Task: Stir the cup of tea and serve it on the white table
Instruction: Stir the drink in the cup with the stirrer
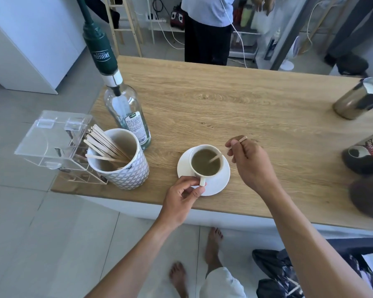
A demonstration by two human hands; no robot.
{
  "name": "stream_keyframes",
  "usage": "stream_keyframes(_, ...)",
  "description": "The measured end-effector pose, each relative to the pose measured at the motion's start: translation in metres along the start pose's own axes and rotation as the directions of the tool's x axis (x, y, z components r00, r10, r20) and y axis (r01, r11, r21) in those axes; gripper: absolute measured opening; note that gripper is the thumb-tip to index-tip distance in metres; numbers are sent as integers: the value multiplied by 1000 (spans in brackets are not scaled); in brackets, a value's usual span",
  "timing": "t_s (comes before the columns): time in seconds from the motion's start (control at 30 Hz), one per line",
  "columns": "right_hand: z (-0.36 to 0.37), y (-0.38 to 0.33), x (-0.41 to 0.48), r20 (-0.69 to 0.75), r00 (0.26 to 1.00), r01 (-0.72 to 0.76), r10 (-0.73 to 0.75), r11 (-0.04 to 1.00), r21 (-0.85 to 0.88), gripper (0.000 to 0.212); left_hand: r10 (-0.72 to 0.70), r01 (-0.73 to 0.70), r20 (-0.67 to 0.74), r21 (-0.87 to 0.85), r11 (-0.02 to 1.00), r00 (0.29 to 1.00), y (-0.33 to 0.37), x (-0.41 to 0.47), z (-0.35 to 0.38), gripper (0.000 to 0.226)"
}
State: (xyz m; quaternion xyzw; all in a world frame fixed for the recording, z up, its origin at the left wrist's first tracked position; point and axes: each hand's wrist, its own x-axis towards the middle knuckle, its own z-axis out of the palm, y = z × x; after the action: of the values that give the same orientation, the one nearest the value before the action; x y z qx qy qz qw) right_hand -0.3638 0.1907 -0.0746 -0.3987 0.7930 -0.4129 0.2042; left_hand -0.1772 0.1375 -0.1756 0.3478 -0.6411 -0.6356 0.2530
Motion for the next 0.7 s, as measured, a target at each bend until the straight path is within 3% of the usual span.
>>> stream_keyframes(0.1, 3, -1, -3, 84, 996, 5, -9, 998, 57, 26, 11, -11, -9, -15, 1000, 1000, -4, 0, 1, 14)
stream_keyframes(0.23, 0, 0, -2, -20, 1000, -15, 15, 1000, 8, 25, 32, -33, -23, -53, 998, 999, -8, 0, 2, 17)
stream_keyframes(0.37, 4, 0, -5, 104, 994, 6, -12, 998, 62, 24, 45, -45, -8, -51, 998, 999, -11, 0, 1, 20)
stream_keyframes(0.5, 0, 0, -4, -19, 1000, 19, -19, 1000, -3, 24, 56, -57, -16, -51, 997, 998, -10, 1, 2, 17)
stream_keyframes(0.63, 5, -3, -9, 48, 998, 42, -43, 999, 27, 25, 47, -48, -31, -64, 997, 998, -12, 0, 2, 17)
stream_keyframes(0.7, 1, -1, -9, 4, 1000, 2, -2, 1000, 15, 26, 49, -52, -39, -65, 997, 998, -13, 0, 3, 17)
